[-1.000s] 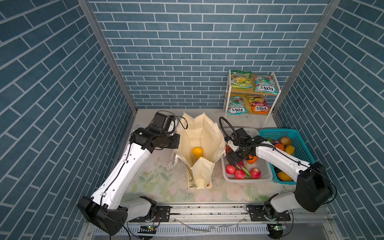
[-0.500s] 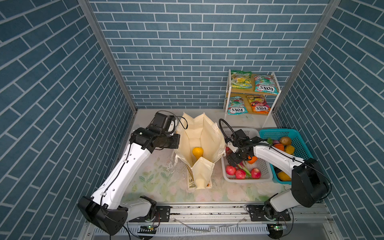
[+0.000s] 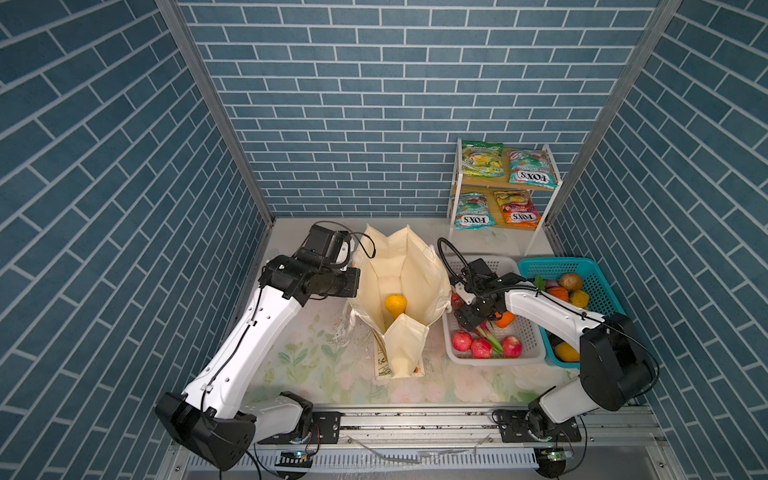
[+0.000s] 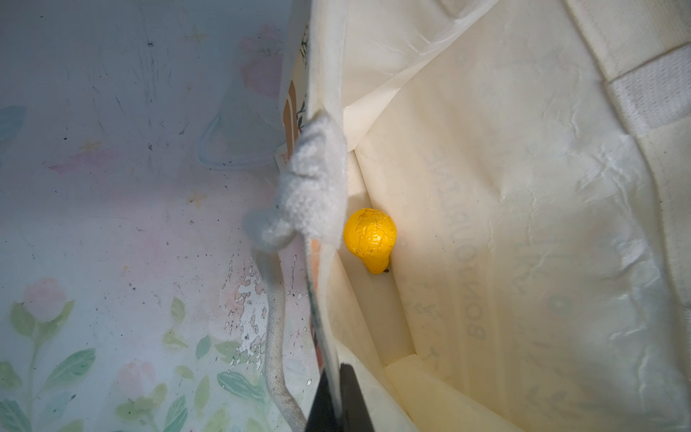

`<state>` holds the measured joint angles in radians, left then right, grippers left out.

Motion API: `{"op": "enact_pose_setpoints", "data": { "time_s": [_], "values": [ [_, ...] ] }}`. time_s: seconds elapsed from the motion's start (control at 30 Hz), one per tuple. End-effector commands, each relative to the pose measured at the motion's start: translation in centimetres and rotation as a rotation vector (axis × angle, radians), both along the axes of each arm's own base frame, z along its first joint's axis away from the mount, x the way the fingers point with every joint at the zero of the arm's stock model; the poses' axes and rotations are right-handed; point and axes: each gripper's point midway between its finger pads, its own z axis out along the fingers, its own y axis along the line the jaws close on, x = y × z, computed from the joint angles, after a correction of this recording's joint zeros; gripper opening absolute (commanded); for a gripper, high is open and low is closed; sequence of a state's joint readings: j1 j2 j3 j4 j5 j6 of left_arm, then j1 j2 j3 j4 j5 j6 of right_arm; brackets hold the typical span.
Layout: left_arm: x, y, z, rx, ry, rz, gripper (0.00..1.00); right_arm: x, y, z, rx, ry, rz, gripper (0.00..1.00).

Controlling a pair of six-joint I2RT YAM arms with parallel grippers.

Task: Place the food into the grocery bag and tie it
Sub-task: 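Lower the right gripper onto the pink dragon fruit and close on it, then lift the dragon fruit with the right gripper and carry it over the bag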

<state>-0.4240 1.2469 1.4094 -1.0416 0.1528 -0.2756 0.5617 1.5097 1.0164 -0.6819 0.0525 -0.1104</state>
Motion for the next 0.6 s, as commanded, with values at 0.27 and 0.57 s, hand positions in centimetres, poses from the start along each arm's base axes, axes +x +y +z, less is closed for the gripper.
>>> {"op": "enact_pose_setpoints", "data": {
  "time_s": [0.27, 0.57],
  "values": [
    [0.0, -0.1, 0.3, -0.001, -0.014, -0.009, 0.0, -0.5, -2.4, 12.1, 0.11, -0.257, -0.123, 0.63],
    [0.1, -0.4, 0.3, -0.012, -0.017, -0.015, 0.0, -1.0, -3.8, 23.5, 0.281, -0.498, -0.224, 0.61]
  ]
}}
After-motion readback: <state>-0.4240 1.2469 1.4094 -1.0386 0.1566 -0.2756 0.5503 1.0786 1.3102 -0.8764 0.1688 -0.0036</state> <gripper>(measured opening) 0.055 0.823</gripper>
